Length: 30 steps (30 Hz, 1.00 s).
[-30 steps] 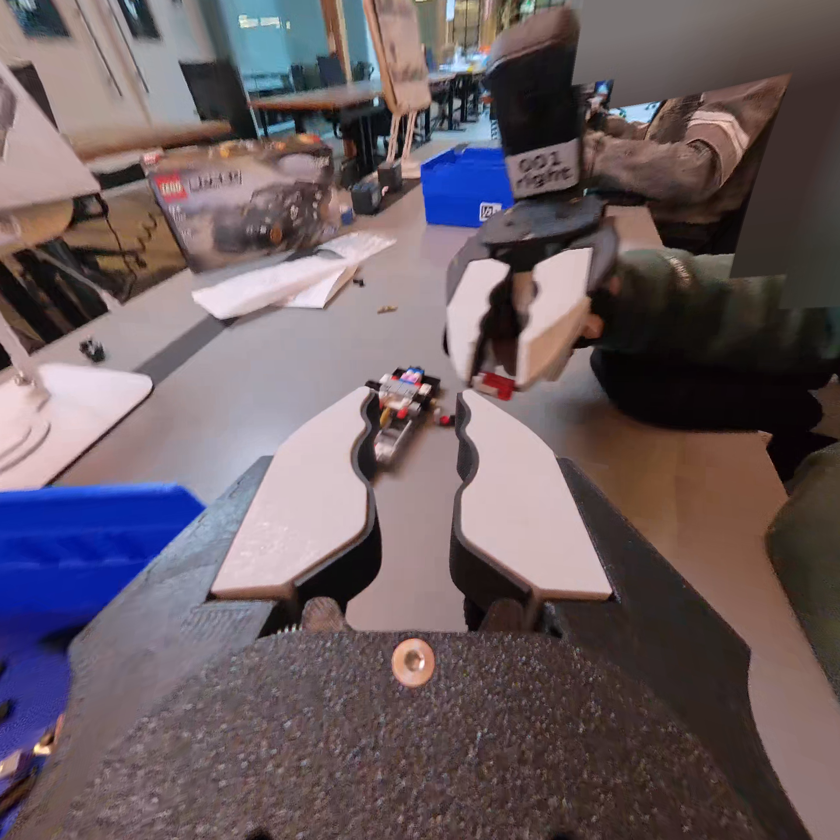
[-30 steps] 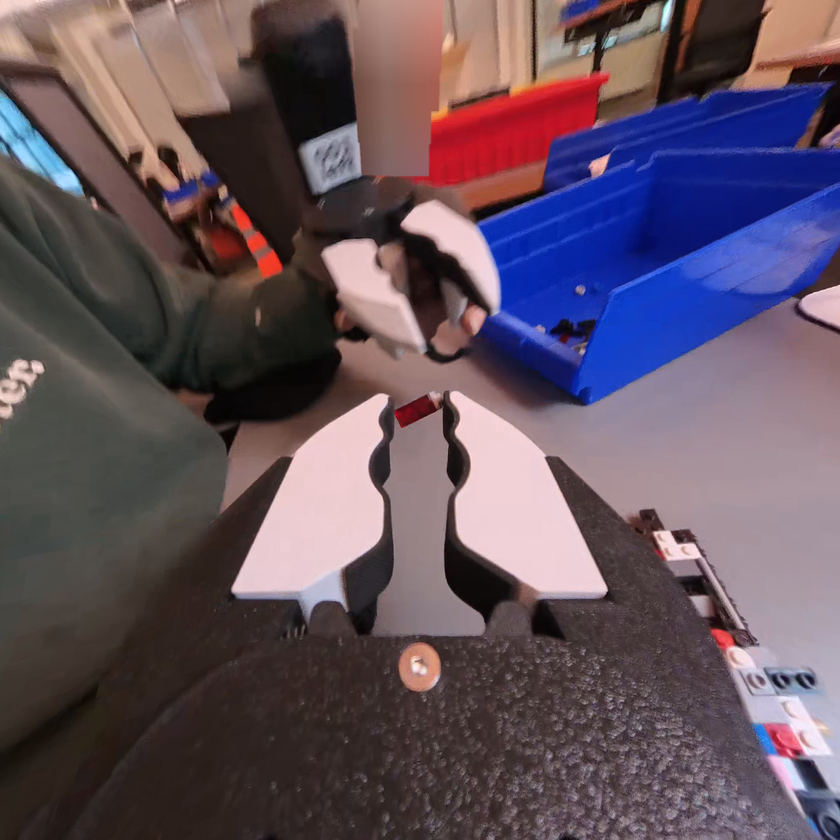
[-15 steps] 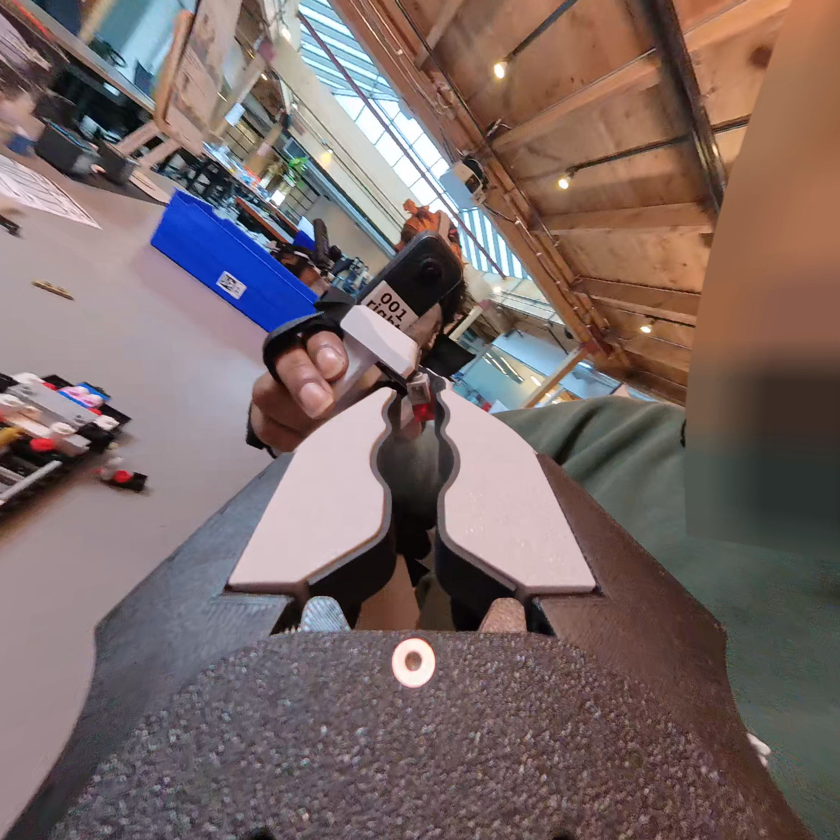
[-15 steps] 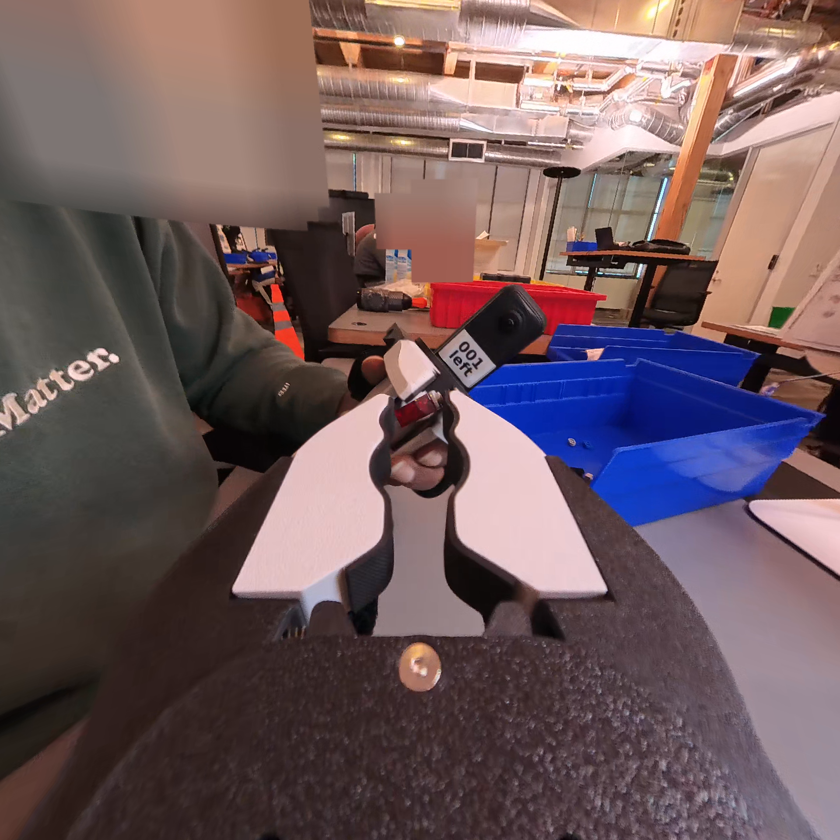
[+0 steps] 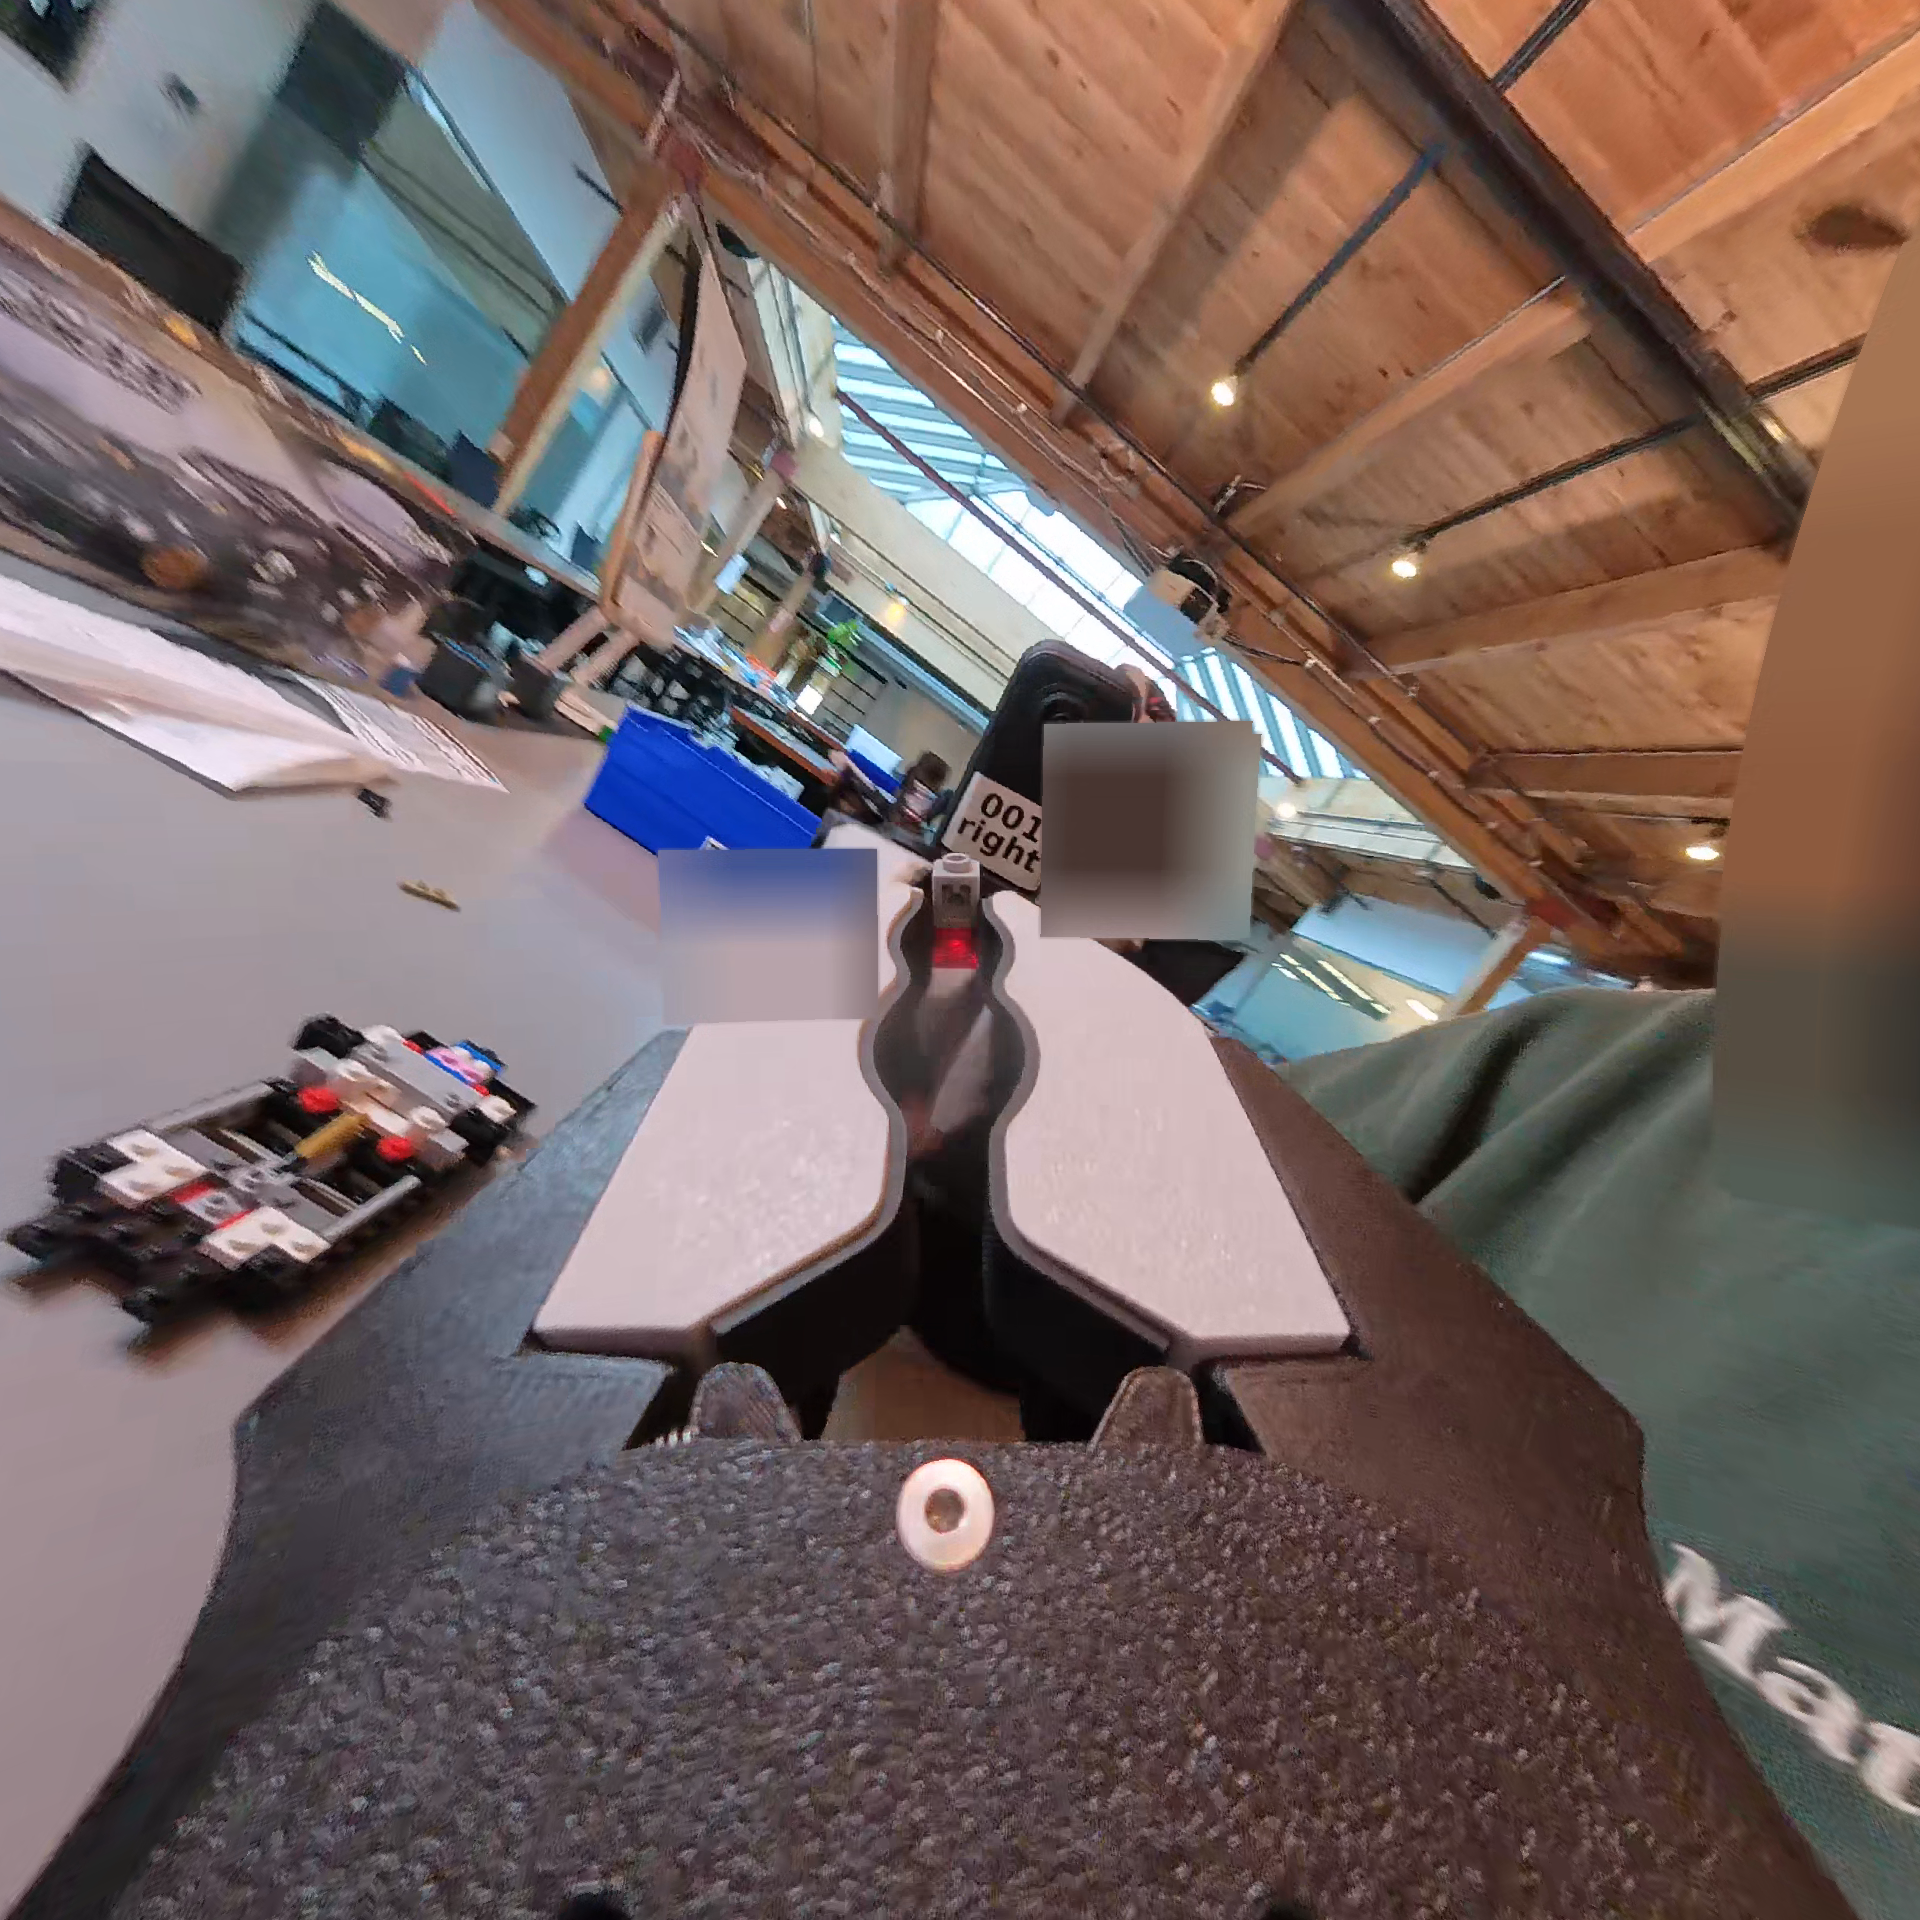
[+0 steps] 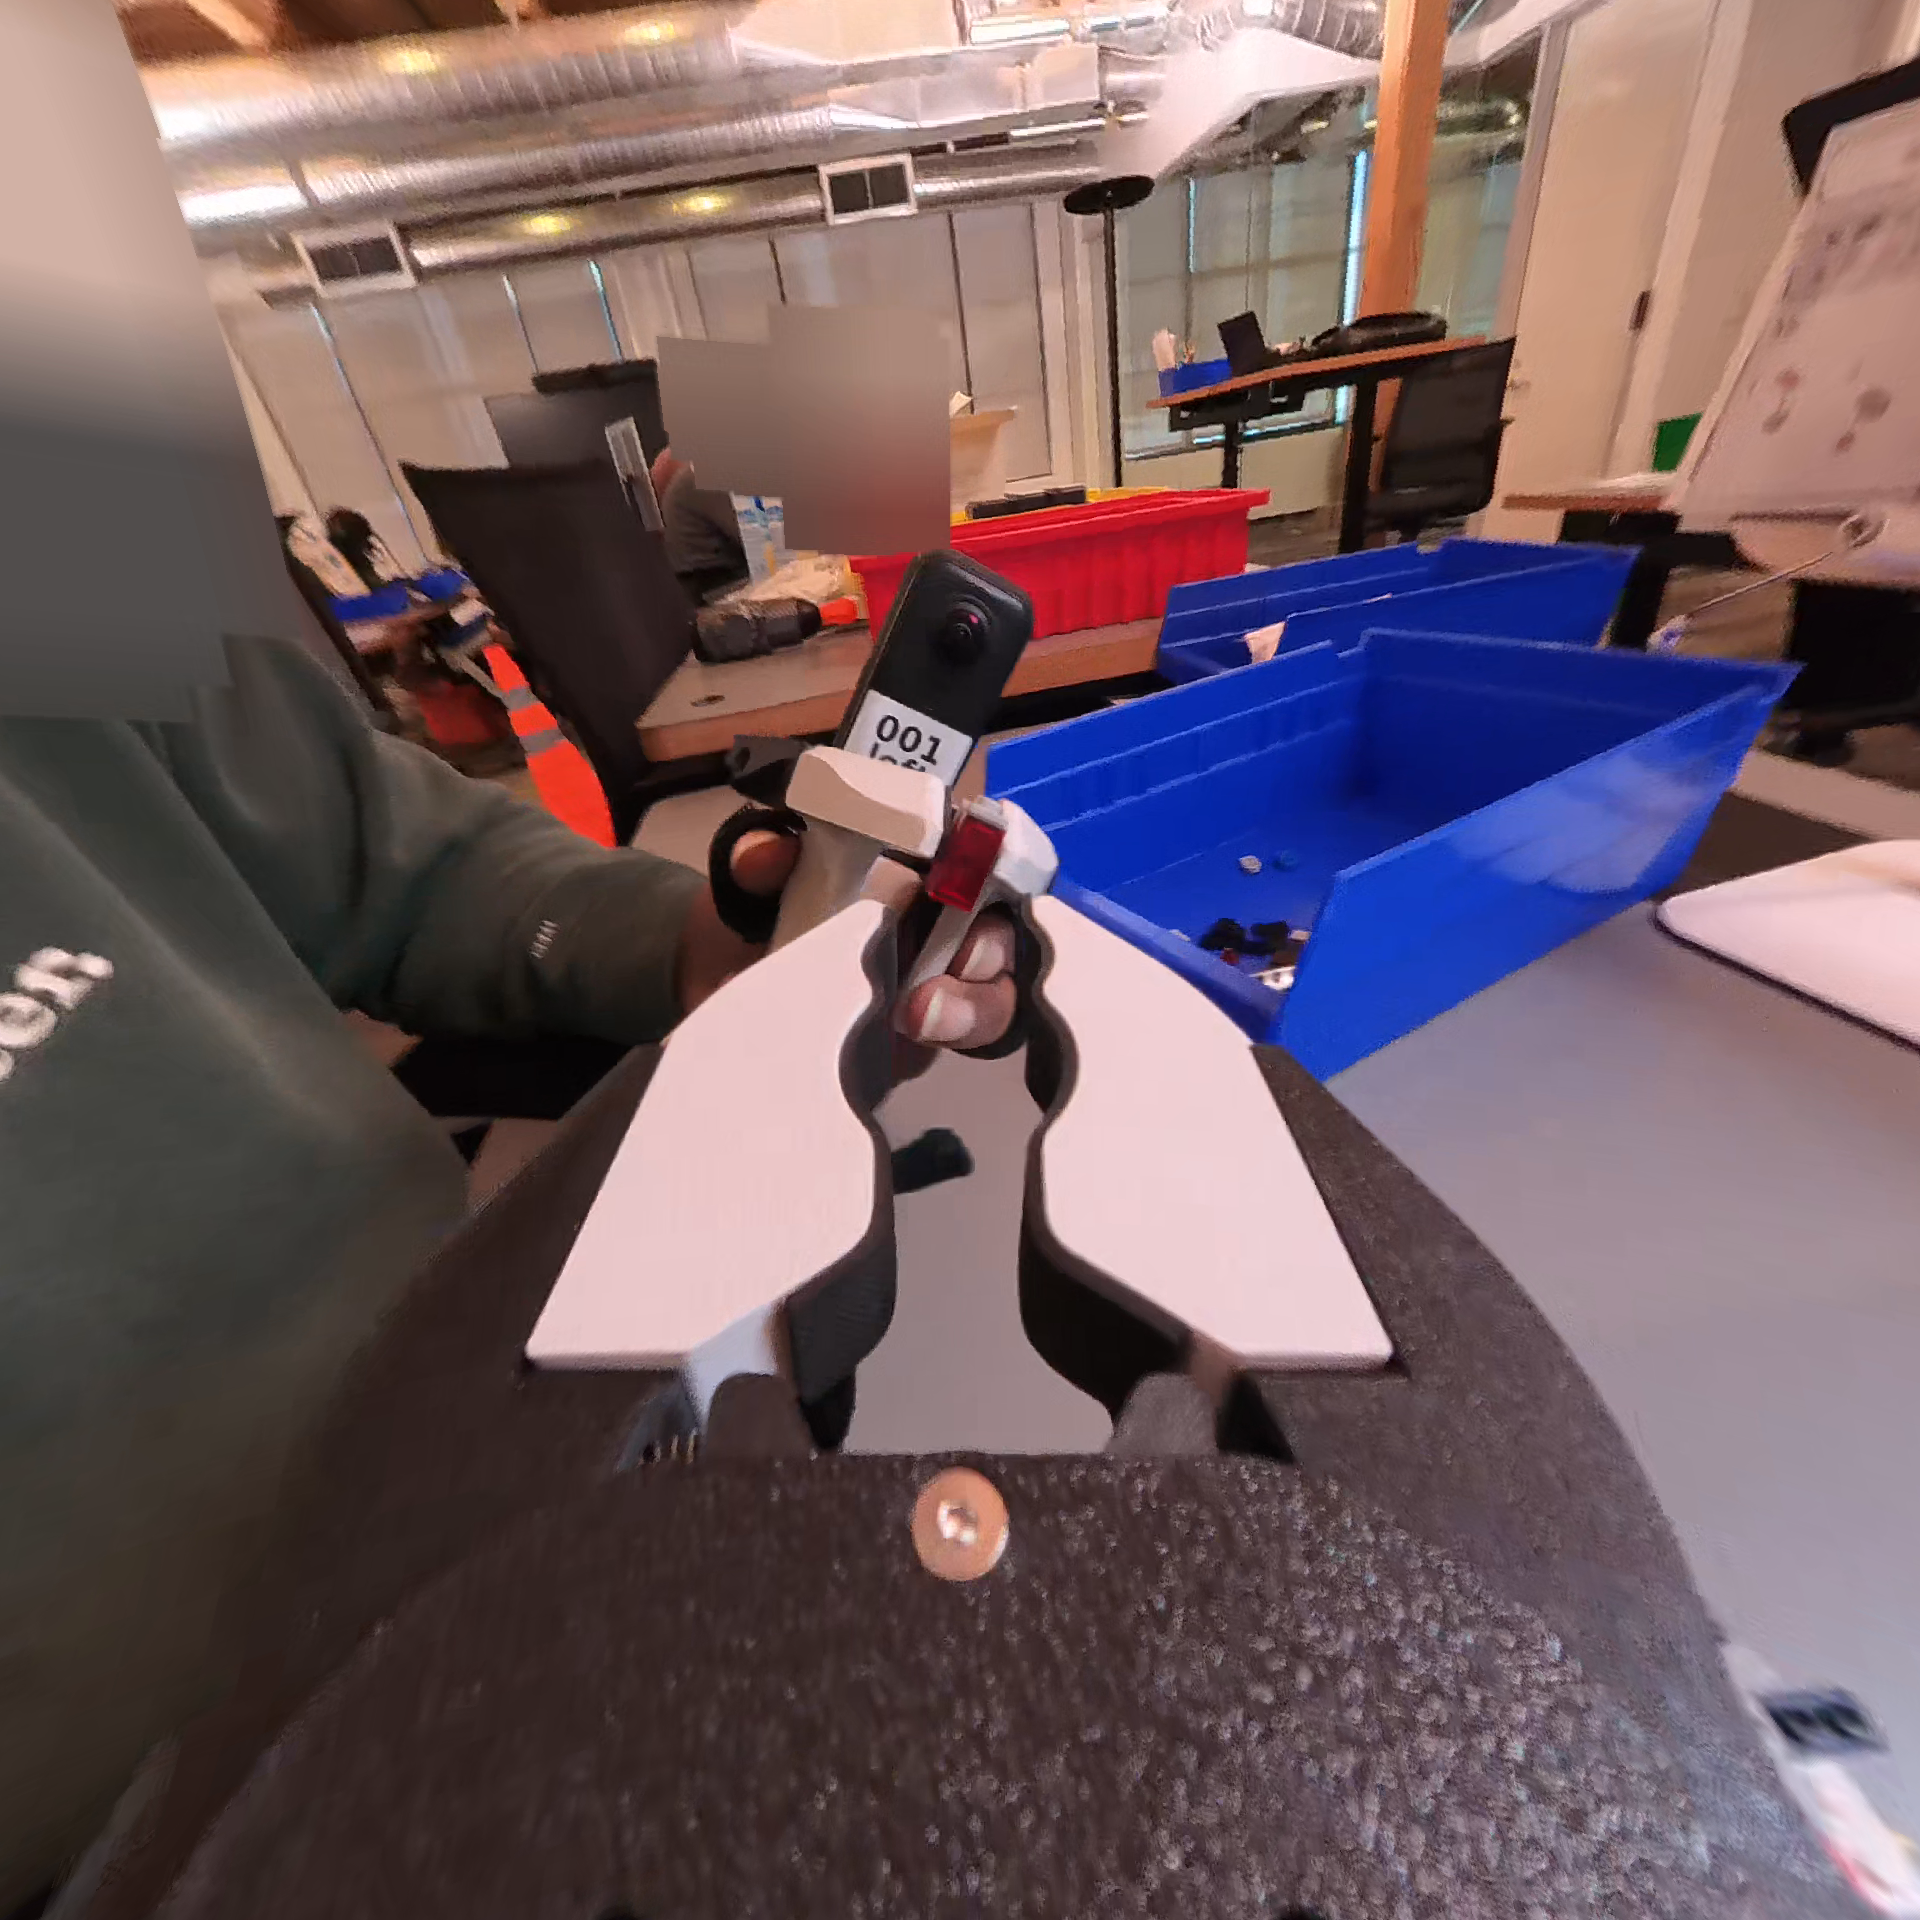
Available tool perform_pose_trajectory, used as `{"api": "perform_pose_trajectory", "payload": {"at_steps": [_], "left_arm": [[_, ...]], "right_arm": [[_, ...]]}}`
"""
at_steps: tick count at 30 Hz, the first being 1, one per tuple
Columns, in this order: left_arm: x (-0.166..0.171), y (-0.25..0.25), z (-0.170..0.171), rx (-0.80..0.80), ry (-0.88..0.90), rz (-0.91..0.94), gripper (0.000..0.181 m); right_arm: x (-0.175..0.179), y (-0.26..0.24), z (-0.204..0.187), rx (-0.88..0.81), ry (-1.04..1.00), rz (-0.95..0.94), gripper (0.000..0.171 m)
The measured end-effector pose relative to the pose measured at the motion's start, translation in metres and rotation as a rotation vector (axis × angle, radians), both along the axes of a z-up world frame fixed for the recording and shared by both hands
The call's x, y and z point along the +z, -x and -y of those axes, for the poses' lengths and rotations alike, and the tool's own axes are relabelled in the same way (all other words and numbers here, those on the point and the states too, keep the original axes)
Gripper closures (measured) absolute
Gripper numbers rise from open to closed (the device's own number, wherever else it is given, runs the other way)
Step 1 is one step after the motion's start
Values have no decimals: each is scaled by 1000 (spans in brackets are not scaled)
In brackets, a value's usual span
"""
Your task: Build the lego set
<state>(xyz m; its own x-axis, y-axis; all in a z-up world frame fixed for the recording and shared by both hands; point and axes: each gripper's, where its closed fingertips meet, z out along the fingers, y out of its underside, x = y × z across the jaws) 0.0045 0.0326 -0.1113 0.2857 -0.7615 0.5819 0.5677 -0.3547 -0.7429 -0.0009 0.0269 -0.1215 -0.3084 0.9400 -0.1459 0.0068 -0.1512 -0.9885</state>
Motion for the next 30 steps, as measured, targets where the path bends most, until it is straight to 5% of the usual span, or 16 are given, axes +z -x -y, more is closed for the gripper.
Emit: {"api": "perform_pose_trajectory", "payload": {"at_steps": [11, 22, 30], "left_arm": [[2, -5, 7, 3, -91, -68, 173], [-21, -1, 9, 25, -181, -474, 168], [-34, -6, 17, -32, -202, -585, 173]], "right_arm": [[2, 0, 9, 71, 83, -8, 163], [-25, -6, 10, 96, -89, 188, 163], [-35, -7, 15, 127, -126, 236, 163]]}}
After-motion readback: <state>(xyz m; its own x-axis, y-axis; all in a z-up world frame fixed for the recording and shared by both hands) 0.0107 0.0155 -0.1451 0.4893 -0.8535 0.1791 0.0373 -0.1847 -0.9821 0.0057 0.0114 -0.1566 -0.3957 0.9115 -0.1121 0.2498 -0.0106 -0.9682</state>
